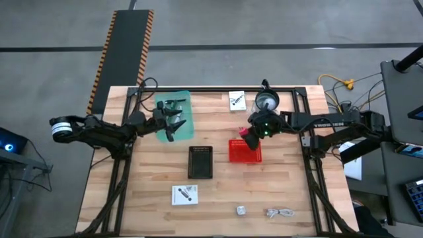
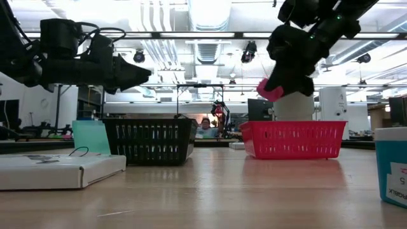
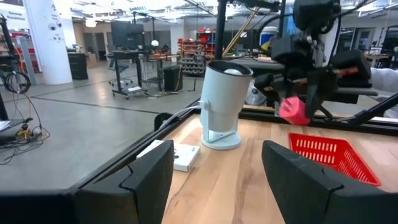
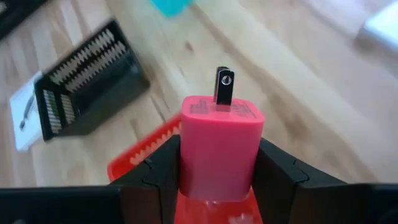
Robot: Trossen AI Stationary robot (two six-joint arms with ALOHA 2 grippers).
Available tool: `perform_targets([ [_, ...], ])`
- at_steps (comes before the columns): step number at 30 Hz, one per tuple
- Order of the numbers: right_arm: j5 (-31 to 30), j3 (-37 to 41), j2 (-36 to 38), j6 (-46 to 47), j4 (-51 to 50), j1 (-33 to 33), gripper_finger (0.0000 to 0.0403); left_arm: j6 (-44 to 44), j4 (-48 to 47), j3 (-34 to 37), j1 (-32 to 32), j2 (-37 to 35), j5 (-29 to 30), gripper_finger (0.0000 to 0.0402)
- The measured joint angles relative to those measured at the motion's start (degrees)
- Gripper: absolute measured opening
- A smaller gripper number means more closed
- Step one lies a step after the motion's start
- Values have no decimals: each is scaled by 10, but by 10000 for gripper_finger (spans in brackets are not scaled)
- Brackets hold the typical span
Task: Pick and place items into bin
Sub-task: Put the pink charger adapter into the red bin
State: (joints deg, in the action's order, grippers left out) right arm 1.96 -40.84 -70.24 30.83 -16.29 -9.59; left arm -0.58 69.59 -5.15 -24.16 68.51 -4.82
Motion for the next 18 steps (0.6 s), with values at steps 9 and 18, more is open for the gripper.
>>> perform_targets([
  [9, 0, 0, 0, 70, -51, 38, 142, 10, 5, 0, 0, 0, 0, 228],
  [18, -5, 0, -24, 143, -79, 74, 143, 10, 5, 0, 0, 0, 0, 228],
])
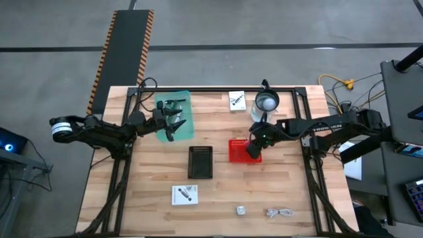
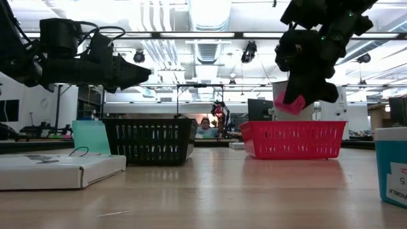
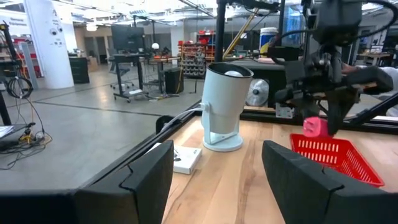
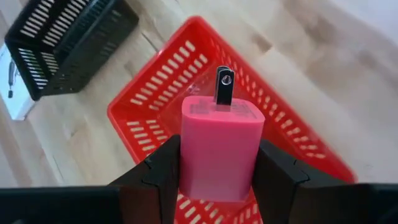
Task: Pick and place items into bin
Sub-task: Put the pink charger adapter into the red bin
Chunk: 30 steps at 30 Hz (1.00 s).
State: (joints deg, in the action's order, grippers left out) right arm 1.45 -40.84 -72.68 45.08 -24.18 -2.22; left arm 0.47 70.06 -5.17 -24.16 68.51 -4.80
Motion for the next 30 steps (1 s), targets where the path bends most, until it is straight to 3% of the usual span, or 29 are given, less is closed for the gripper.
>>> perform_targets([
  [16, 20, -21, -71, 26, -34, 8, 145, 0, 0, 0, 0, 0, 0, 228],
  [30, -1, -107, -92, 34, -186, 8, 146, 0, -1, 0, 0, 0, 0, 228],
])
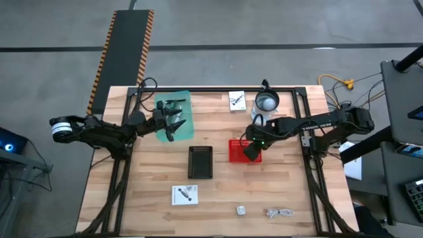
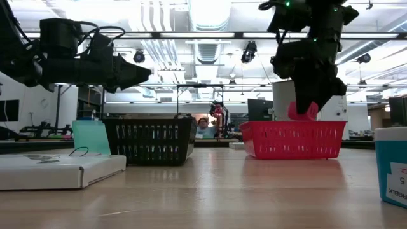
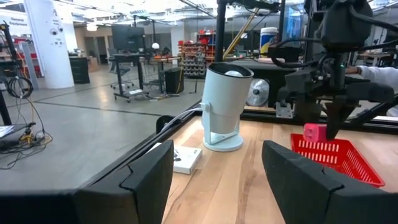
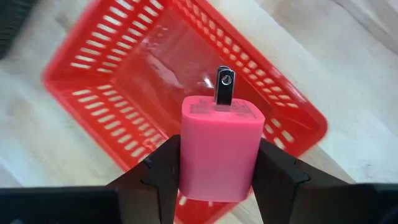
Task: Pick and place items into bin
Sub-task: Put the pink charger adapter into the red bin, then put the white charger cable into the blue bin
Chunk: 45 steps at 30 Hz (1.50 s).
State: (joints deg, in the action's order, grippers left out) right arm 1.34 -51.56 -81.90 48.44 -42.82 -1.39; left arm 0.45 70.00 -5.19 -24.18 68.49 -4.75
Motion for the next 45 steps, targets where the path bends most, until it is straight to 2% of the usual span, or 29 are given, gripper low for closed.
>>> perform_targets([
  [9, 0, -43, -74, 3, -33, 0, 146, 0, -1, 0, 0, 0, 0, 228],
  [16, -7, -96, -145, -33, -97, 0, 146, 0, -2, 0, 0, 0, -2, 228],
  [25, -29, -131, -161, -63, -104, 0, 148, 0, -2, 0, 0, 0, -9, 228],
  [38, -31, -122, -140, -68, -106, 0, 235, 0, -2, 0, 0, 0, -11, 228],
  [45, -33, -149, -138, -112, -105, 12, 250, 0, -2, 0, 0, 0, -11, 228],
])
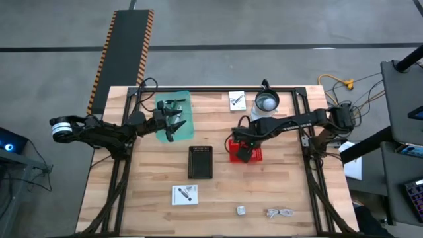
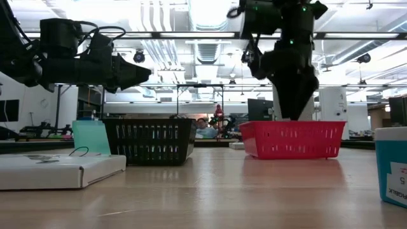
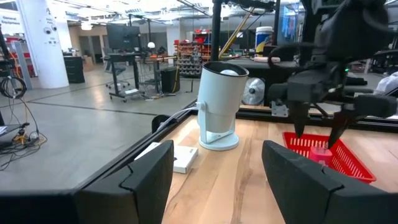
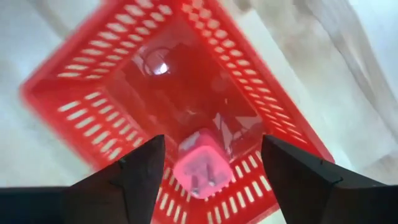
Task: Pick and place items into bin
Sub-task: Put the white charger cable into the blue bin
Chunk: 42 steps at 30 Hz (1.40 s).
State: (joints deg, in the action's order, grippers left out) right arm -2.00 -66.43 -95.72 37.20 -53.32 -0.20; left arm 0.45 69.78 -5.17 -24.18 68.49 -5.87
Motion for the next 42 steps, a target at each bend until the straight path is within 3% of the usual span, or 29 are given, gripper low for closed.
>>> perform_targets([
  [14, -41, -68, 0, -64, 1, 80, 235, 0, 0, 0, 0, 0, 0, 228],
  [30, -42, -72, 0, -108, 20, 220, 233, 0, 0, 0, 0, 0, 0, 228],
  [42, 19, -99, 0, 24, -19, 328, 233, -1, 0, 0, 0, 0, 0, 228],
])
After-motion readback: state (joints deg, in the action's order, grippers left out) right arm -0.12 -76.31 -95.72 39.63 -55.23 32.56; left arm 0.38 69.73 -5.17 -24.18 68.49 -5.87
